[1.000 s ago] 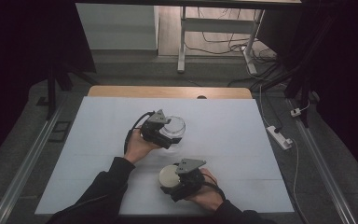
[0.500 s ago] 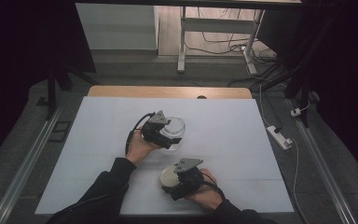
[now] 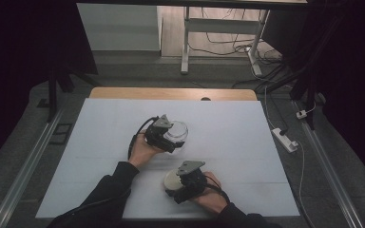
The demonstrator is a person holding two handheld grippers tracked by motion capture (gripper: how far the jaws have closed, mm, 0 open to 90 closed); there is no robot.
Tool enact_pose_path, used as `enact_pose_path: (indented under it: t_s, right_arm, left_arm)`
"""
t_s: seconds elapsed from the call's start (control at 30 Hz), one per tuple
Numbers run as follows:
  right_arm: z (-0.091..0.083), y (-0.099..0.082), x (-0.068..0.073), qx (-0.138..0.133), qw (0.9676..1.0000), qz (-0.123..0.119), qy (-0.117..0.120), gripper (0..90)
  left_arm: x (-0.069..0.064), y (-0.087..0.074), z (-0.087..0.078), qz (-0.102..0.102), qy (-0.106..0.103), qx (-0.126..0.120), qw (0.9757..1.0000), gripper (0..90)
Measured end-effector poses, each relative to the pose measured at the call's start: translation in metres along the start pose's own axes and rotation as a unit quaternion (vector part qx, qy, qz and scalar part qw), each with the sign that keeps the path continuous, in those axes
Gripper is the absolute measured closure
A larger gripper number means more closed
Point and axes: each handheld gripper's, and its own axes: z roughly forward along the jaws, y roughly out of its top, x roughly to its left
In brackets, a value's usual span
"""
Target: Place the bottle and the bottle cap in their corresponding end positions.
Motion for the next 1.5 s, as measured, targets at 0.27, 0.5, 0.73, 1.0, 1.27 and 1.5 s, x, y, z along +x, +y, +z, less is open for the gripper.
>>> enact_pose_path:
  t_s: [0.27, 0.5, 0.73, 1.0, 1.27, 1.5]
  right_arm:
    - [0.001, 0.0, 0.001, 0.011, 0.9999, -0.005, -0.005, 6.1]
    - [0.0, 0.0, -0.001, 0.01, 0.9999, 0.006, 0.004, 4.2]
    - [-0.004, 0.002, 0.0, 0.002, 0.9999, 0.008, 0.008, 1.8]
    - [-0.01, 0.003, 0.0, -0.01, 0.9998, 0.01, 0.01, 1.5]
    - [-0.018, 0.004, -0.001, -0.021, 0.9996, 0.017, 0.008, 0.0]
    - [-0.025, 0.001, -0.006, -0.025, 0.9989, 0.039, 0.007, 0.0]
  left_arm:
    - [0.001, -0.005, -0.002, -0.004, -0.002, 0.0, 1.0, 6.2]
    - [0.001, -0.005, -0.001, -0.025, -0.004, 0.004, 0.9997, 5.1]
    - [0.001, -0.008, -0.002, -0.037, -0.012, 0.013, 0.9992, 2.0]
    - [0.003, -0.014, -0.008, -0.063, -0.033, 0.024, 0.9972, 0.0]
    - [-0.003, -0.019, -0.017, -0.065, -0.026, 0.039, 0.9968, 0.0]
    - [-0.009, -0.023, -0.032, -0.074, -0.019, 0.037, 0.9964, 0.0]
